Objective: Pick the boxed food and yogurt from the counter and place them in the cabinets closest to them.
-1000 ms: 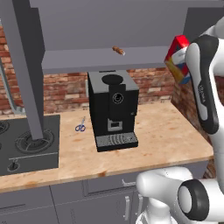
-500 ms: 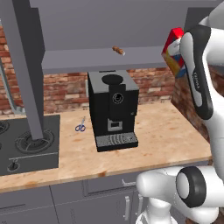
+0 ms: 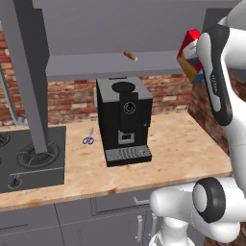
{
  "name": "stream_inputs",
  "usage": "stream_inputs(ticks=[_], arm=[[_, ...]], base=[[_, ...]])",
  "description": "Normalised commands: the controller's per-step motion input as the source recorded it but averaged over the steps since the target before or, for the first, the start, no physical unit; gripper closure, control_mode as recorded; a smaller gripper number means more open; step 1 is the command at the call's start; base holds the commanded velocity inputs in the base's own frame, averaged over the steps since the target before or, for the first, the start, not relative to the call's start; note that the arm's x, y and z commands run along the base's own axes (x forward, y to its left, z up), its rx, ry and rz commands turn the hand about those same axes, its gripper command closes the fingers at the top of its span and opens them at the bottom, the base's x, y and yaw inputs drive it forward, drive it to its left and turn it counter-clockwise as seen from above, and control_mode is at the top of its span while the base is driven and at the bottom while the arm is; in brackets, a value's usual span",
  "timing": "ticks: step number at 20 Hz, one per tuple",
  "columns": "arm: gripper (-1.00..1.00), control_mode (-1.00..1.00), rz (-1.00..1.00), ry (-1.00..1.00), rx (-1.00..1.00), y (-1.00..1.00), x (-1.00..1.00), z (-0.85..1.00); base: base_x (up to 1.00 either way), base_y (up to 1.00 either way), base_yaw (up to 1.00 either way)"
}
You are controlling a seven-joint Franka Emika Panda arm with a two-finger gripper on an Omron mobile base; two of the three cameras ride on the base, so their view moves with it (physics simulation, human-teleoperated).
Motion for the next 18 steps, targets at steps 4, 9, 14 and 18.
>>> stream_inputs(ticks=[4, 9, 14, 18], arm=[[1.0, -1.0, 0.0, 0.0, 0.0, 0.0, 0.23, 0.0], [1.0, -1.0, 0.0, 0.0, 0.0, 0.0, 0.32, 0.0], [1.0, -1.0, 0.0, 0.0, 0.0, 0.0, 0.39, 0.0], [1.0, -1.0, 0.0, 0.01, 0.0, 0.0, 0.47, 0.0]], base=[[0.0, 0.0, 0.0], [0.0, 0.0, 0.0], [0.0, 0.0, 0.0], [0.0, 0.0, 0.0]])
